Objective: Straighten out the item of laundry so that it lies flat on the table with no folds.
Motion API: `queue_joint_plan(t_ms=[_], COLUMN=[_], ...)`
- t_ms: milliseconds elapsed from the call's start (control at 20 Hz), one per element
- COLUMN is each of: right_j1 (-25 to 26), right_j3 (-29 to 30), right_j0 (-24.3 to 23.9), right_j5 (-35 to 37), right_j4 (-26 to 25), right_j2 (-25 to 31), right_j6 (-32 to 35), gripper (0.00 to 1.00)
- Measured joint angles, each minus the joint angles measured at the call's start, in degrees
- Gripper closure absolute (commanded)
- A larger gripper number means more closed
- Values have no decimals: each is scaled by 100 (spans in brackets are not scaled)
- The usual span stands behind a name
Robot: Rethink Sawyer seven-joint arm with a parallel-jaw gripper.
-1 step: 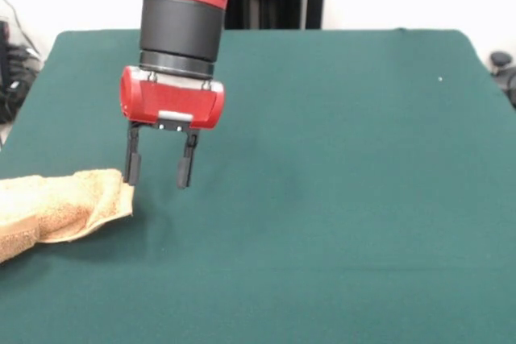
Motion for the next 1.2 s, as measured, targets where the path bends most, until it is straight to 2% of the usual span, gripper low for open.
queue_joint_plan(t_ms=[350, 1200], right_j1=[296, 969], right_j3=[-166, -737], right_j0=[106, 592], right_j5=[-319, -332], right_j4=[84, 589], right_j2=[-293, -1074], right_j6=[0, 0], gripper=[0, 0])
